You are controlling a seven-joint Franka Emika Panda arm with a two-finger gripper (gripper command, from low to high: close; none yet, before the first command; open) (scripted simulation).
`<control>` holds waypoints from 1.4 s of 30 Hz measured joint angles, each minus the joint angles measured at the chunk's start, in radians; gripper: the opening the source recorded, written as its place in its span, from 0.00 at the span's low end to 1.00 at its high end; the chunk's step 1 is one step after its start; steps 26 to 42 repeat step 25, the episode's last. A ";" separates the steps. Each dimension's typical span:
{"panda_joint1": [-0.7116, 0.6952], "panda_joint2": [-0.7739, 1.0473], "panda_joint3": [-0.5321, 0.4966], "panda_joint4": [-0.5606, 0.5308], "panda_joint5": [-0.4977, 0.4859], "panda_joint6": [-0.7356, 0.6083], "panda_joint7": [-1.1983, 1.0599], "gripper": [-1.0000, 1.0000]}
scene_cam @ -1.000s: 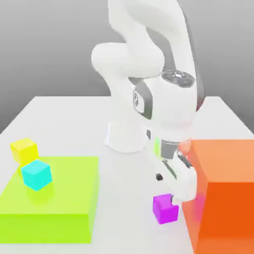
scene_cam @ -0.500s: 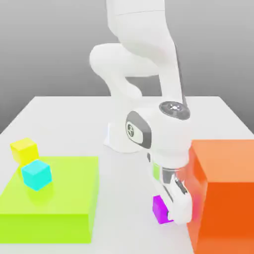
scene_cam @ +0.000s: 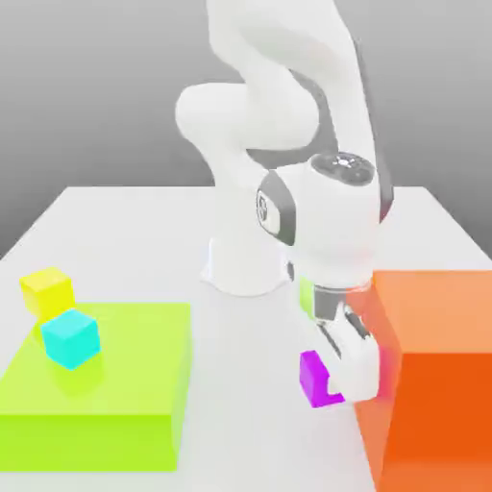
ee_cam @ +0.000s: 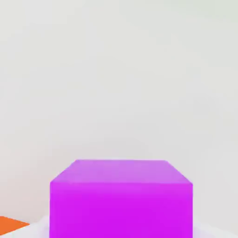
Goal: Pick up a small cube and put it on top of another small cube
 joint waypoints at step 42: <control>-0.643 -0.308 -0.434 0.018 0.136 -0.309 0.289 1.00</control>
